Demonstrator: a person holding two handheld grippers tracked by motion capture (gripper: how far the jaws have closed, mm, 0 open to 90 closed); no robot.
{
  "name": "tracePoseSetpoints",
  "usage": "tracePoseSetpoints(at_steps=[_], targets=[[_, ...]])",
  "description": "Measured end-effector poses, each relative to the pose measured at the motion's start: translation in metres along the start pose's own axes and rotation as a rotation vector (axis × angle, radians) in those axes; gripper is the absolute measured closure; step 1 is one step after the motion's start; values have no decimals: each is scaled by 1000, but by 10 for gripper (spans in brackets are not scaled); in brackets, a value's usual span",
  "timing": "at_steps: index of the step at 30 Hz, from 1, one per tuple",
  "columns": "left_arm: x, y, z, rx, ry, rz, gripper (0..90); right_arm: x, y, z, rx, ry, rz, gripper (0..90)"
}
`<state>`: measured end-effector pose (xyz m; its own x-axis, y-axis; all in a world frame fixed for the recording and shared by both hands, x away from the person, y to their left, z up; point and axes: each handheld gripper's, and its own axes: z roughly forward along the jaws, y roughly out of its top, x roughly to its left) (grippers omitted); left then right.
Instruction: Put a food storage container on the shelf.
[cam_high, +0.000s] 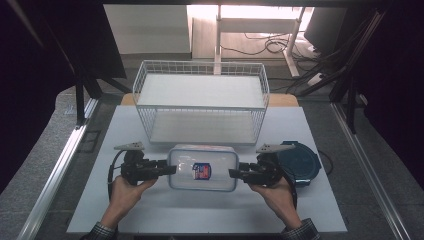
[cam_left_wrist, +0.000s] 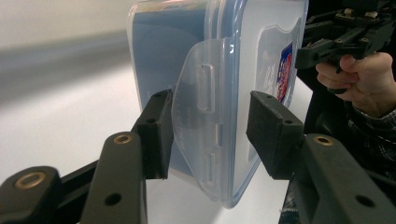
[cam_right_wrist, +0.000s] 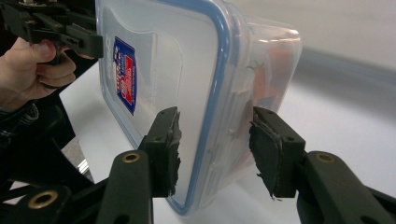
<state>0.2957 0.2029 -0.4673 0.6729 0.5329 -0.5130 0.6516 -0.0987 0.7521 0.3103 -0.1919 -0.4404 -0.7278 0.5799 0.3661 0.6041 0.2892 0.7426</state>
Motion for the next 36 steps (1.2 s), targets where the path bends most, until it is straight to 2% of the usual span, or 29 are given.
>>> tracePoseSetpoints(at_steps=[10, 20, 27, 36], targets=[[-3, 41, -15, -30, 12, 31, 521, 0, 38, -8, -52, -1, -32, 526], [-3, 77, -32, -82, 13, 43, 522, 5, 80, -15, -101, -1, -70, 526], [2, 101, -35, -108, -2, 35, 523, 2, 109, -21, -137, 2, -61, 532], [6, 126, -41, -137, 1, 27, 523, -1, 133, -23, -156, -4, -57, 532]])
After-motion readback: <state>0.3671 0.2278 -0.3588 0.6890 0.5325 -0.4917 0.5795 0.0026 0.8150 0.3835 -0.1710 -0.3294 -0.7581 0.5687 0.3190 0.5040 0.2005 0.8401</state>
